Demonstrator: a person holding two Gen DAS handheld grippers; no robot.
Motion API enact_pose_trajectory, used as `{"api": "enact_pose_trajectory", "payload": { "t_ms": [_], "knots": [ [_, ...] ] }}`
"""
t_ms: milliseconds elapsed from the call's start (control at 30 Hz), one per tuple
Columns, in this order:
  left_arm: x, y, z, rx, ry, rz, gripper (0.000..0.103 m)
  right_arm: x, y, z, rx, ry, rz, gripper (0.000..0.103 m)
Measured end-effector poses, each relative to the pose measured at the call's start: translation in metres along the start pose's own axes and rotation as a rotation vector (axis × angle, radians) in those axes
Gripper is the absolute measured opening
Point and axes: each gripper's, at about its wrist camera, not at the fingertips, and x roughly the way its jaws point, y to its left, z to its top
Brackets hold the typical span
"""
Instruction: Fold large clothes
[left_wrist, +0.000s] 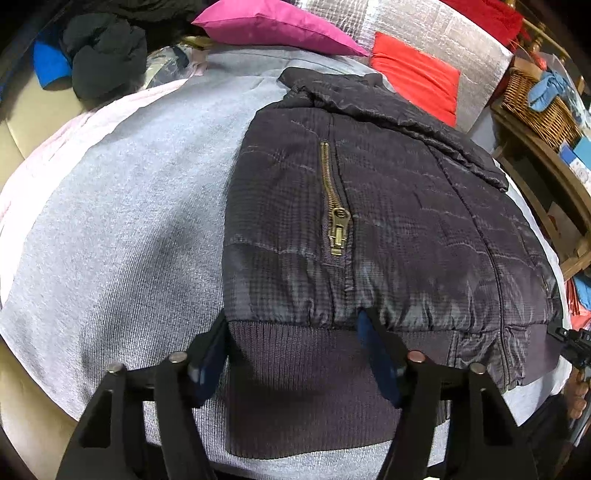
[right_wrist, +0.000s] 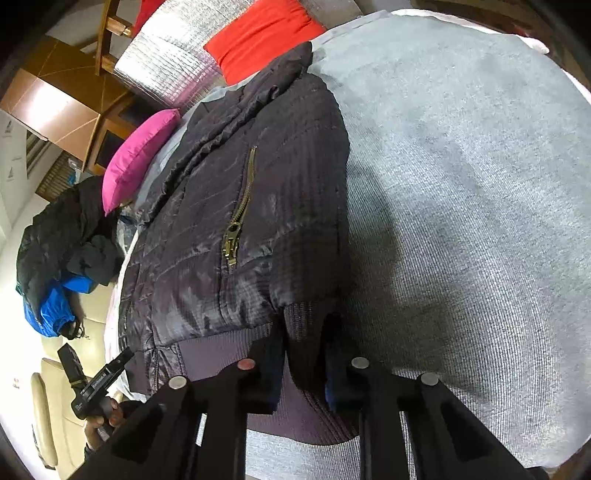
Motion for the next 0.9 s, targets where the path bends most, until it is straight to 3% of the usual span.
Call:
{"api": "enact_pose_trajectory", "payload": {
  "t_ms": [167,300,333,533,633,700,767,900],
  "knots": [
    [-0.002,-0.004,0.001,0.017,-0.007,-0.002,0.052,-0.001,0.002,-0.001,-0.010,0.002,-0.001,0.016],
    [-0.008,-0.006,0.000,0.030,-0.019,-0.015,0.034,-0.003,0.003,-0.002,-0.021,0.005,0.001,0.016],
    [-0.009,-0.006,0.000,0.032,-0.018,0.013,0.019,-0.003,0.003,-0.002,-0.020,0.006,0.002,0.016],
    [-0.008,0.003,0.000,0.002,-0.004,0.004,0.027,-0.002,0.002,-0.001,-0.020,-0.005,0.004,0.026],
    [-0.007,0.003,0.001,-0.007,-0.005,0.001,0.030,-0.003,0.003,-0.002,-0.023,-0.007,0.011,0.027],
    [-0.008,0.008,0.000,-0.033,-0.003,-0.010,0.037,-0.002,0.002,-0.001,-0.014,-0.006,0.018,0.028],
    [-0.009,0.017,0.001,-0.085,0.008,-0.070,0.038,-0.002,0.000,-0.001,-0.014,-0.006,0.022,0.028],
    [-0.007,0.037,-0.001,-0.197,0.040,-0.169,0.055,-0.002,-0.001,-0.001,-0.012,0.000,0.027,0.028]
  ]
}}
